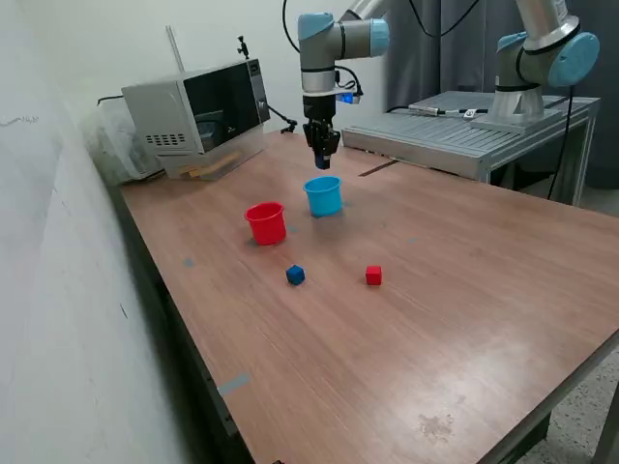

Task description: Place red objects in the red bin, and blue objects in the blue bin.

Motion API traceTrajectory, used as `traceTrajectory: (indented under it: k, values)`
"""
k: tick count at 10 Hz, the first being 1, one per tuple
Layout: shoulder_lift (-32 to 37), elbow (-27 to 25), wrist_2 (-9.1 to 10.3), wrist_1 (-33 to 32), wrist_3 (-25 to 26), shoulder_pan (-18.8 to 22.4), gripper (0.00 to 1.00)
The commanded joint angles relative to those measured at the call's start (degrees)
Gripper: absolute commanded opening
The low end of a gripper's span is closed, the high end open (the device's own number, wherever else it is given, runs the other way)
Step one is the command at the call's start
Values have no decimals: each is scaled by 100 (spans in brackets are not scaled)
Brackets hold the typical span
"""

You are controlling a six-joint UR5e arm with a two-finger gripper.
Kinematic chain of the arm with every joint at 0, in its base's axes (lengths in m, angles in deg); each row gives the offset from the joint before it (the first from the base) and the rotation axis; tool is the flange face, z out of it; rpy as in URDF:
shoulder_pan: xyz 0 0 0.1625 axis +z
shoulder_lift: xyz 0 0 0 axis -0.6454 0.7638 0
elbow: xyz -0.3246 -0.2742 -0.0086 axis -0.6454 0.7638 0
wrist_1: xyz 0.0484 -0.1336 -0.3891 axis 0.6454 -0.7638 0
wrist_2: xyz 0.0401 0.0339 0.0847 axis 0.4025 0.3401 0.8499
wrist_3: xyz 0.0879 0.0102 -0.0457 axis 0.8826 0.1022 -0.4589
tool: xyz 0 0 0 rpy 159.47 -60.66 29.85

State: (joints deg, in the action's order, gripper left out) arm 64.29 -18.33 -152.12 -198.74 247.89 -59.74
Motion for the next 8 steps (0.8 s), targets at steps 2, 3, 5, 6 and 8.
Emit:
traceTrajectory:
  k: [2, 3, 5, 6, 8]
  values:
    - [85, -137, -37, 0, 22, 3, 0]
    - [146, -181, -37, 0, 22, 3, 0]
    - [164, -216, -37, 0, 22, 3, 100]
    - [164, -225, -46, 0, 22, 3, 100]
    - [182, -295, -46, 0, 22, 3, 100]
